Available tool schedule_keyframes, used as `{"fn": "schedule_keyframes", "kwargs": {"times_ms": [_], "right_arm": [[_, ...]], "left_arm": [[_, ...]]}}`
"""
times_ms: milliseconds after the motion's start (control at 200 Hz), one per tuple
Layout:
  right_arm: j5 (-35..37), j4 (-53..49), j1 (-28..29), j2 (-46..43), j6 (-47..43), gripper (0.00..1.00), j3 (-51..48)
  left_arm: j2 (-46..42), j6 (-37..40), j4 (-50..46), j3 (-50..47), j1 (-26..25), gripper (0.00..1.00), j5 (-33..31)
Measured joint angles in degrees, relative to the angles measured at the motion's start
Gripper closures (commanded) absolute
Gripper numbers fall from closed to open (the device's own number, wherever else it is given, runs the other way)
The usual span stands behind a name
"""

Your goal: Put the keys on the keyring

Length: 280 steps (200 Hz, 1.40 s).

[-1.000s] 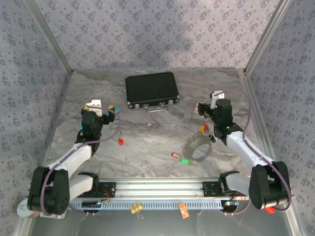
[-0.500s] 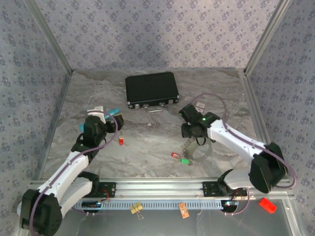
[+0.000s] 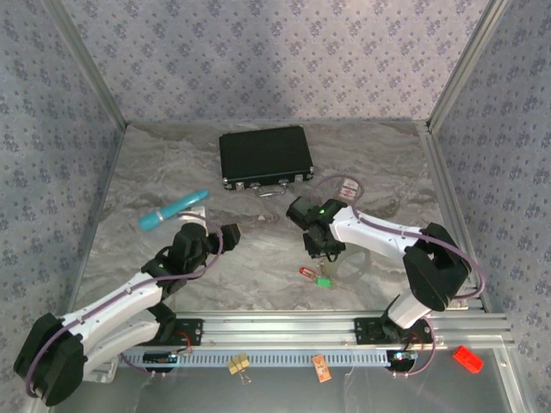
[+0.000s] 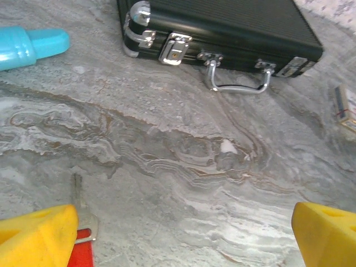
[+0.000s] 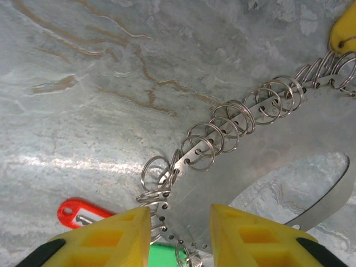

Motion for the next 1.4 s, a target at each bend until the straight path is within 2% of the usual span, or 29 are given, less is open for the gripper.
{"fn": "schedule_keyframes", "kwargs": {"times_ms": [240,455,850,969,1399], "right_arm": [[0.4,2.1,0.1,3.4,2.3,0.73,0.0],[1.4,2.3,0.2,5.1,2.9,0.78,0.0],[2.8,2.4,0.4,7.5,4.1,0.8,0.0],[2.9,2.4,0.5,7.7,4.3,0.86,0.0],[3.0,2.5,0.6,8.4,4.7,0.89,0.0]], "left_arm": [[3.8,0.0,1.0,1.9,-0.7,0.03,-0.8],[3.8,0.0,1.4,2.3,-1.3,0.03,-1.2],[3.6,0.0,1.4,2.3,-1.5,0.03,-2.2],[2.9,0.0,1.0,2.3,-1.5,0.03,-2.6],[1.7,0.0,0.2,2.3,-1.6,0.03,-3.9]]}}
